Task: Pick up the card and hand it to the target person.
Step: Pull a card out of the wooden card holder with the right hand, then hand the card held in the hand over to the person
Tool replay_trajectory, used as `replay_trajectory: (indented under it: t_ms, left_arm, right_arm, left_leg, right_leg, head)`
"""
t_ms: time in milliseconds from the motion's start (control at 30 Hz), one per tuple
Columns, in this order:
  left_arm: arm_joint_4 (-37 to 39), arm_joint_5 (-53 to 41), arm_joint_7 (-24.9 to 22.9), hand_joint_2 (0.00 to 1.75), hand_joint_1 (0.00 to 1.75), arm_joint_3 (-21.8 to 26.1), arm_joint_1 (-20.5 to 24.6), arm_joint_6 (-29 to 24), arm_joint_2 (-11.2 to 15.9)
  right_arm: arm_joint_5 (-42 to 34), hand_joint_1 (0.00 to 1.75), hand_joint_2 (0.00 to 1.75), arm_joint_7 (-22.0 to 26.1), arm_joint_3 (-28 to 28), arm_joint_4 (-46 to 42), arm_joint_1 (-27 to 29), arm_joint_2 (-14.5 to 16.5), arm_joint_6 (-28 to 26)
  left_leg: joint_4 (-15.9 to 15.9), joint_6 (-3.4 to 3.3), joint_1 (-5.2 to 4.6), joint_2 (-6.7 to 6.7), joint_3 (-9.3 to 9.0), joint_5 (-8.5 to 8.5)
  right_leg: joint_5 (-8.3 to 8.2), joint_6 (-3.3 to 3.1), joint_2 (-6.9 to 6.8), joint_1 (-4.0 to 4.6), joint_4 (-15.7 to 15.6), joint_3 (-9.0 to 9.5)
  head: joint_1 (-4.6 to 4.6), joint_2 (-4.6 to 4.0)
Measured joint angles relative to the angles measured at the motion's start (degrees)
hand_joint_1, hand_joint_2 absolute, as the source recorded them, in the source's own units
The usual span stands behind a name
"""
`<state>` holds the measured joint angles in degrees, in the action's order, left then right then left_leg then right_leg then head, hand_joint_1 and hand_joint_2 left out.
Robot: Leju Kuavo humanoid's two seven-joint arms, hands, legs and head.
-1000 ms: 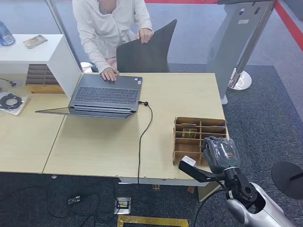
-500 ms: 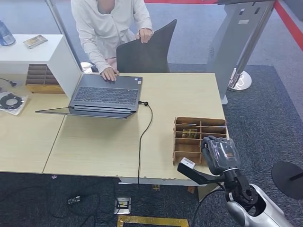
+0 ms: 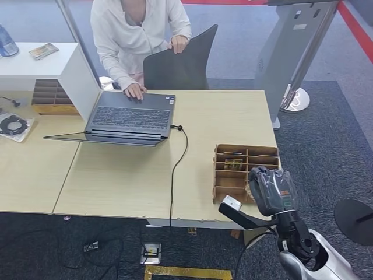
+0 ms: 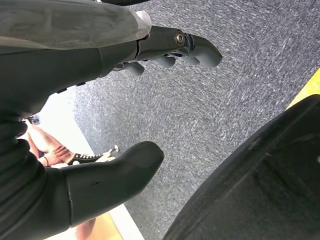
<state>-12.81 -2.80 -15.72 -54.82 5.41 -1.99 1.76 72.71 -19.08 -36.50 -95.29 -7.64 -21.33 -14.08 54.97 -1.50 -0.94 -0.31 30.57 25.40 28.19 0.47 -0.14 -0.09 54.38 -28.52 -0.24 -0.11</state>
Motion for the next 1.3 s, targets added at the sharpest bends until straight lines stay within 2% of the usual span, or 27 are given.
replay_trajectory:
  t_ms: [400, 700, 1067, 1167, 1300]
  left_arm:
    - [0.0, 0.3, -0.2, 1.75, 0.00, 0.0, 0.0, -0.4, -0.2]
    - [0.0, 0.2, -0.1, 1.75, 0.00, 0.0, 0.1, -0.6, -0.2]
    - [0.0, -0.4, 0.0, 1.75, 0.00, -0.1, 0.3, -0.7, -0.2]
    - [0.0, -0.6, 0.1, 1.75, 0.00, -0.1, 0.4, -1.2, -0.2]
    - [0.0, -0.7, 0.2, 1.75, 0.00, -0.1, 0.5, -1.4, -0.1]
  right_arm:
    - [0.7, 1.75, 1.75, 0.1, 1.5, -3.2, -2.5, 0.0, -1.1]
    - [-4.0, 1.75, 1.75, 2.3, 0.4, -2.2, -8.2, 2.4, -8.1]
    - [-13.0, 1.75, 1.75, 8.3, -1.4, 7.9, -16.7, 10.0, -21.4]
    - [-15.1, 1.75, 1.75, 13.3, -1.0, 11.4, -18.6, 13.0, -24.8]
    - [-15.9, 1.75, 1.75, 21.4, 1.5, 16.5, -20.2, 18.5, -25.4]
  left_leg:
    - [0.0, 0.00, 0.00, 0.00, 0.00, 0.00]
    - [0.0, 0.00, 0.00, -0.01, 0.01, -0.01]
    - [0.0, 0.01, 0.00, -0.01, 0.04, -0.02]
    - [0.0, 0.02, 0.00, -0.01, 0.04, -0.02]
    - [0.0, 0.02, 0.02, -0.02, 0.04, -0.02]
  right_leg:
    - [0.00, 0.00, 0.00, 0.00, 0.0, 0.01]
    - [0.00, 0.00, 0.00, 0.01, 0.0, 0.02]
    - [0.00, 0.00, -0.01, 0.01, 0.0, 0.02]
    - [0.00, 0.00, 0.00, 0.01, 0.0, 0.01]
    - [0.00, 0.00, -0.01, 0.03, 0.0, 0.00]
  head:
    - [-0.01, 0.00]
    - [-0.05, 0.00]
    - [-0.04, 0.01]
    - [0.00, 0.00]
    - [-0.02, 0.00]
